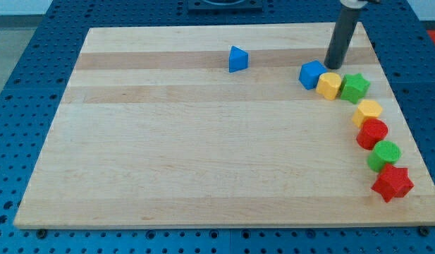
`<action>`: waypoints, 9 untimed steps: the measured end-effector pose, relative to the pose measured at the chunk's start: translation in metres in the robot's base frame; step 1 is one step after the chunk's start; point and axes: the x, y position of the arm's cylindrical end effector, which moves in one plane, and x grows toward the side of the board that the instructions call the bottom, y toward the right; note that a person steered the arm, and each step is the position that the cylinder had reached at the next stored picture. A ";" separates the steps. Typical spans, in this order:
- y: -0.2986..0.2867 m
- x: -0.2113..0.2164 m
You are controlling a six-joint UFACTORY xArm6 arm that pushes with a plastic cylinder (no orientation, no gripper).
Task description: Slide the blue cube closer to the blue triangle
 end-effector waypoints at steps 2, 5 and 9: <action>-0.143 0.053; -0.132 0.085; -0.221 0.081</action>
